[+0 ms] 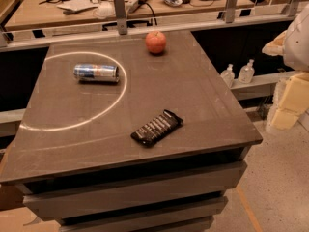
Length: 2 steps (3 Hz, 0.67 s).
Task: Move rxbar chocolate near redbull can
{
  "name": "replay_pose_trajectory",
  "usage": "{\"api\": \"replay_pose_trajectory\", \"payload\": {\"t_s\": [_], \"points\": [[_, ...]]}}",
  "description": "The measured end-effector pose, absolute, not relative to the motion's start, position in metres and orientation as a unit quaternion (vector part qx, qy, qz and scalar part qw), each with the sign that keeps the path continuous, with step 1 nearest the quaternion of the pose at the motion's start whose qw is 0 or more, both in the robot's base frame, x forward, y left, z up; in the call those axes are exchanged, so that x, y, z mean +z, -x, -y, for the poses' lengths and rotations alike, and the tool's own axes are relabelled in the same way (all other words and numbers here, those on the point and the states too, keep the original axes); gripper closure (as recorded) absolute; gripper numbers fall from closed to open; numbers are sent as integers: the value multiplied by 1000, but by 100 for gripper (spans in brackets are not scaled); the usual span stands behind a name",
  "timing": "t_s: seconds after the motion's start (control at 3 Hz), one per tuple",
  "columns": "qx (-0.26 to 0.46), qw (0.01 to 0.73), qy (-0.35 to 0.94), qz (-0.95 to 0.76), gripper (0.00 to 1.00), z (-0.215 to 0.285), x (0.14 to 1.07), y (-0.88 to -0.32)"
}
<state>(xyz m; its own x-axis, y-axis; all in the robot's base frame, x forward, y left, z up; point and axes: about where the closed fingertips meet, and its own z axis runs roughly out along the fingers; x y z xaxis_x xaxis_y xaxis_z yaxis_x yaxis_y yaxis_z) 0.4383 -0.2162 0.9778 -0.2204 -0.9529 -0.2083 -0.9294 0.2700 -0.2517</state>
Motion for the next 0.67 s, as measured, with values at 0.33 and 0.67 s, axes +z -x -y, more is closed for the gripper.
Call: {"api": "replay_pose_trajectory", "payload": {"t_s": [0.33,0.67], "points": [[-33,165,603,-780,0,216,977,-439],[7,201,607,-769,0,208,970,-449]]}}
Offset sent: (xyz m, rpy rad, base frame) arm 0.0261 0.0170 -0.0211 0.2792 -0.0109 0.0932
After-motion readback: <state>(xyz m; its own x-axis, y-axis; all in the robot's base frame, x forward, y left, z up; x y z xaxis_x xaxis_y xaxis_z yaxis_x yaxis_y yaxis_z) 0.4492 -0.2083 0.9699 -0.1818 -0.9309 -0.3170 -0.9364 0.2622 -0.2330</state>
